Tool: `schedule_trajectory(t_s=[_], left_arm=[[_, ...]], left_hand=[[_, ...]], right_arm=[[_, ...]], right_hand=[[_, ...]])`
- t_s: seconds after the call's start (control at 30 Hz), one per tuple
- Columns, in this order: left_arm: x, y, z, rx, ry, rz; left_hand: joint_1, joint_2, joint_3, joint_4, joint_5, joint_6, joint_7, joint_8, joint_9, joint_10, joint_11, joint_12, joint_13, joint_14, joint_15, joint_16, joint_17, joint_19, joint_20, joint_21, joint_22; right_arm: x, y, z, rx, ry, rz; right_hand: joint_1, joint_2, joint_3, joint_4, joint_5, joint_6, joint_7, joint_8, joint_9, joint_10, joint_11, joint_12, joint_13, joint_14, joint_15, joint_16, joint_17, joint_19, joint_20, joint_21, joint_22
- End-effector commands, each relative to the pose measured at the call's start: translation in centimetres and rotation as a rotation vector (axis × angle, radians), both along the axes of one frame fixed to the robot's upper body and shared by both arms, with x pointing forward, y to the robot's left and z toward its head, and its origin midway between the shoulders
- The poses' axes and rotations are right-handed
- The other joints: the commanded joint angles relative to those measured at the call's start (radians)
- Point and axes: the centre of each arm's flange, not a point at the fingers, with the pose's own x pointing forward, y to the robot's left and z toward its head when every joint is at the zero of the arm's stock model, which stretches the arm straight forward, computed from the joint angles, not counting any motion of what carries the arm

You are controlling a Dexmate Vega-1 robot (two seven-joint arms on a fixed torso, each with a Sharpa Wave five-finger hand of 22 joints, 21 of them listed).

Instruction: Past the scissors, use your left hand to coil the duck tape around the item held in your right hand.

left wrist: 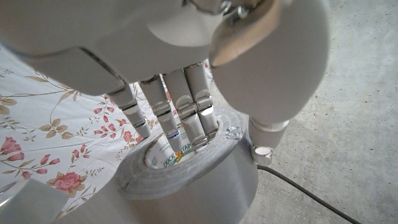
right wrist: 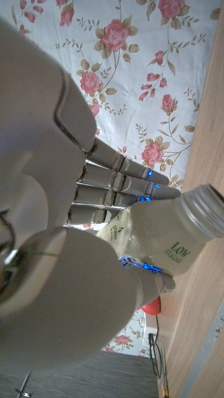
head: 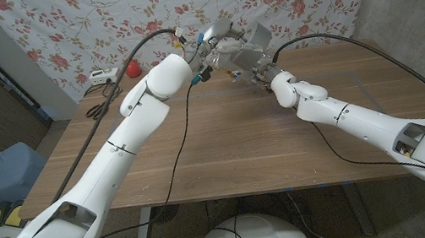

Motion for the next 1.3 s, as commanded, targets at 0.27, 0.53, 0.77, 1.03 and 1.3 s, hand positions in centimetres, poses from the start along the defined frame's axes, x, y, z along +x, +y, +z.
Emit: schedule_trajectory(t_s=[0.27, 0.53, 0.77, 1.03, 1.3], left_arm=[[1.3, 0.5, -1.6, 0.061, -0.048, 0.030], [1.2, 1.1, -2.1, 0.070, -0.114, 0.102], [1.7, 2.1, -2.4, 0.067, -0.098, 0.123], [2.5, 2.8, -2.8, 0.066, -0.094, 0.175], [2.8, 3.5, -2.7, 0.091, -0.078, 0.223]], left_hand=[[0.211, 0.215, -0.002, 0.010, 0.000, -0.003, -0.001, -0.007, 0.002, 0.024, -0.047, -0.001, 0.010, -0.008, -0.151, -0.010, 0.001, 0.002, 0.012, -0.004, 0.003], [0.210, 0.217, -0.005, 0.013, 0.001, -0.003, -0.011, -0.012, 0.003, 0.022, -0.053, -0.002, 0.015, -0.015, -0.151, -0.017, -0.001, 0.001, 0.011, -0.006, 0.003], [0.211, 0.219, -0.008, 0.015, 0.001, -0.004, -0.013, -0.016, 0.004, 0.022, -0.053, -0.002, 0.019, -0.017, -0.153, -0.019, -0.001, 0.001, 0.009, -0.006, 0.003], [0.213, 0.219, -0.013, 0.014, 0.002, 0.001, -0.014, -0.018, 0.004, 0.025, -0.053, -0.003, 0.022, -0.018, -0.155, -0.021, 0.000, 0.000, 0.009, -0.008, 0.003], [0.210, 0.225, -0.012, 0.020, 0.004, -0.008, -0.011, -0.025, 0.006, 0.016, -0.051, -0.007, 0.026, -0.024, -0.148, -0.029, -0.004, -0.004, 0.017, -0.010, 0.002]], right_arm=[[1.3, -4.8, 1.1, 0.388, 0.072, 0.124], [1.7, -7.3, 0.9, 0.571, 0.101, 0.191], [1.7, -8.8, 0.5, 0.708, 0.113, 0.278], [1.2, -10.1, 0.4, 0.804, 0.114, 0.336], [1.1, -10.7, 0.3, 0.843, 0.131, 0.371]], right_hand=[[0.096, 0.203, -0.002, 0.009, 0.130, 0.355, -0.175, 0.005, 0.004, 0.217, -0.177, -0.001, 0.008, 0.171, -0.244, 0.000, 0.007, -0.020, -0.100, 0.018, 0.000], [0.099, 0.204, -0.003, 0.009, 0.131, 0.355, -0.173, 0.005, 0.005, 0.220, -0.175, -0.002, 0.011, 0.175, -0.245, 0.001, 0.010, -0.021, -0.098, 0.022, 0.000], [0.101, 0.204, -0.005, 0.009, 0.130, 0.352, -0.171, 0.003, 0.005, 0.219, -0.172, -0.005, 0.014, 0.175, -0.244, 0.000, 0.012, -0.022, -0.098, 0.026, 0.001], [0.103, 0.204, -0.008, 0.011, 0.130, 0.352, -0.169, 0.003, 0.005, 0.221, -0.172, -0.008, 0.019, 0.175, -0.244, -0.002, 0.015, -0.024, -0.100, 0.031, 0.001], [0.106, 0.204, -0.010, 0.010, 0.130, 0.353, -0.168, 0.003, 0.005, 0.226, -0.171, -0.008, 0.023, 0.179, -0.244, -0.001, 0.018, -0.024, -0.102, 0.036, 0.001]])
